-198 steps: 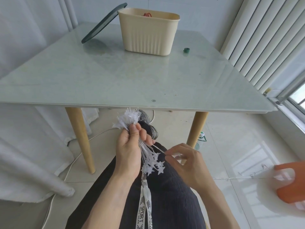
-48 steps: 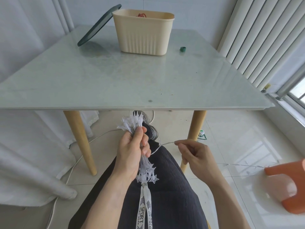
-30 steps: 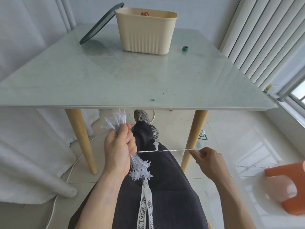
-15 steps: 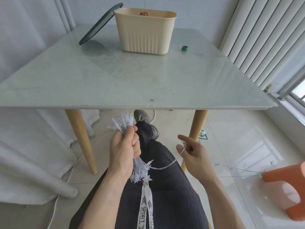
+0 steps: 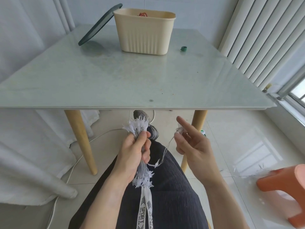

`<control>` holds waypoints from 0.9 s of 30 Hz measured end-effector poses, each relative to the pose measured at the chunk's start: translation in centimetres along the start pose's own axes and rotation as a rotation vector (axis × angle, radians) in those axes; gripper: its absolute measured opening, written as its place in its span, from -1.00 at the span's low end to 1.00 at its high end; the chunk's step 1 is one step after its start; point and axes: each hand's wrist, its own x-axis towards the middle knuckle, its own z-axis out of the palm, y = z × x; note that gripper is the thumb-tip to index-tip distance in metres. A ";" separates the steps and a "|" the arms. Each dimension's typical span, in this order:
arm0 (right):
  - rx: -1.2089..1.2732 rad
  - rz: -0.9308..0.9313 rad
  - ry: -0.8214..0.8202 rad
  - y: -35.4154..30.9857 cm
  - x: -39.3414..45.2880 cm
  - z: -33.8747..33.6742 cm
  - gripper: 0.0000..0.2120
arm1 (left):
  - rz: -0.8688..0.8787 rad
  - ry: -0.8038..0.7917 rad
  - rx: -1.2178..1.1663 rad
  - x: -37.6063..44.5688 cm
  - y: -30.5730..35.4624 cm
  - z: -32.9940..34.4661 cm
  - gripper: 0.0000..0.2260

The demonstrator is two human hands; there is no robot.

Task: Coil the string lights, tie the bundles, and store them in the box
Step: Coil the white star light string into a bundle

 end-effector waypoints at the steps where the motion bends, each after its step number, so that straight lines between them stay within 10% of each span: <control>1: 0.033 -0.036 0.003 -0.4 0.1 0.2 -0.53 | 0.005 0.000 0.004 0.0 0.0 0.1 -0.83; 20: -0.210 0.069 0.151 -1.6 0.0 2.2 -0.97 | 0.093 -0.072 0.112 -0.4 -0.7 1.2 -0.78; 27: -0.391 0.118 0.216 -1.8 -0.3 2.8 -0.80 | 0.093 -0.110 0.193 -0.1 -1.0 1.1 -0.72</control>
